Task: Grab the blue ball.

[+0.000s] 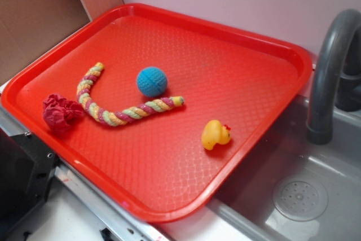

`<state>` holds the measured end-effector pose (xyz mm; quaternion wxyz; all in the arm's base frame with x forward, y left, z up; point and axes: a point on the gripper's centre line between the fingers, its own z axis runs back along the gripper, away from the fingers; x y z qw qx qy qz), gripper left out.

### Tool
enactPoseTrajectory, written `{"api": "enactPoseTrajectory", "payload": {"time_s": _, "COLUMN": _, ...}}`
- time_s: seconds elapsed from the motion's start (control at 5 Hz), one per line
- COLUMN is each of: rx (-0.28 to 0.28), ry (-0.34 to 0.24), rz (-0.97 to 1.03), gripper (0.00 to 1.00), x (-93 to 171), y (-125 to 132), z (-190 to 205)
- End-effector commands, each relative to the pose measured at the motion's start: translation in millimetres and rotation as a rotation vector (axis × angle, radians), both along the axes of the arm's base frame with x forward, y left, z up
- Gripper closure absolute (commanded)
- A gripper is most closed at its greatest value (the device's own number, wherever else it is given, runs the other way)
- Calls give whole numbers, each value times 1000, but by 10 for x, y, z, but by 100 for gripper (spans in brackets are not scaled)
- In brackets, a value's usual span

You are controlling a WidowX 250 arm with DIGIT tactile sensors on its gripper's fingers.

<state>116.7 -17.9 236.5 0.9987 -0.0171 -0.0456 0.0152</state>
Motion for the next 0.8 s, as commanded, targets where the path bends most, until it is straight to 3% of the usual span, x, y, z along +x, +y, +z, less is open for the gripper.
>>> {"api": "enactPoseTrajectory", "payload": {"time_s": 0.0, "rx": 0, "ry": 0, "rz": 0, "gripper": 0, "x": 0, "y": 0, "z": 0}}
{"api": "enactPoseTrajectory", "payload": {"time_s": 0.2, "rx": -145, "ry": 25, "rz": 187, "gripper": 0, "x": 95, "y": 37, "z": -55}}
{"api": "enactPoseTrajectory", "payload": {"time_s": 0.4, "rx": -185, "ry": 13, "rz": 437, "gripper": 0, "x": 221, "y": 59, "z": -138}}
{"api": "enactPoseTrajectory", "payload": {"time_s": 0.6, "rx": -136, "ry": 18, "rz": 674, "gripper": 0, "x": 414, "y": -37, "z": -324}}
